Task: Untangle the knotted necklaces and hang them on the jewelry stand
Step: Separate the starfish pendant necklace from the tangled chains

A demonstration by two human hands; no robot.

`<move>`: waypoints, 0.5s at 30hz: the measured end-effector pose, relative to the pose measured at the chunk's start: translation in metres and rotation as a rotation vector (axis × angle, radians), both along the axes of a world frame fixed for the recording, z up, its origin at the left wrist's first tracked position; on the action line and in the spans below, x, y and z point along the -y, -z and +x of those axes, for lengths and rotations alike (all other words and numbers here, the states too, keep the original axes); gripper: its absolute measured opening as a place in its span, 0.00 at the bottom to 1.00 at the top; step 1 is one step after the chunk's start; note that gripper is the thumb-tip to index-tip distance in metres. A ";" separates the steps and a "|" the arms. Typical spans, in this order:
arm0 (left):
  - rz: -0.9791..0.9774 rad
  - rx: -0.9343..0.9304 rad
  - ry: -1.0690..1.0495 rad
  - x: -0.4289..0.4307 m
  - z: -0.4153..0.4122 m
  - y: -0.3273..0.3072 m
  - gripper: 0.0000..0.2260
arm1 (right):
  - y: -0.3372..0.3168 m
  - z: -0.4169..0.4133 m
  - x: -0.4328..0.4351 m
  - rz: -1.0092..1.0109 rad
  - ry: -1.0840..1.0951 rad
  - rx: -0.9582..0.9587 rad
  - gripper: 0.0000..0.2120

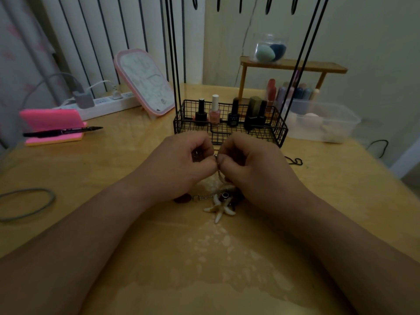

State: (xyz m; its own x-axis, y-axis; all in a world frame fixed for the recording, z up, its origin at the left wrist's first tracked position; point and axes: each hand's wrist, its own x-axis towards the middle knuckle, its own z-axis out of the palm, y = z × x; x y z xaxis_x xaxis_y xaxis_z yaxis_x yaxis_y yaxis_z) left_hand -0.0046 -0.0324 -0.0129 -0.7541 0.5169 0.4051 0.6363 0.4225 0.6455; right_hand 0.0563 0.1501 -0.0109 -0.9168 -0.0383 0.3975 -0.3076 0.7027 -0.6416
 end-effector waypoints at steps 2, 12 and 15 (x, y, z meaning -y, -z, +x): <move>0.007 0.029 0.001 0.000 -0.002 0.001 0.02 | 0.001 -0.001 -0.001 -0.088 0.002 0.034 0.02; 0.012 0.093 0.015 0.001 -0.005 -0.001 0.03 | 0.000 -0.002 -0.003 -0.157 -0.031 0.130 0.01; -0.013 0.088 0.018 0.001 -0.005 0.000 0.04 | 0.002 -0.004 -0.005 -0.073 -0.038 0.115 0.02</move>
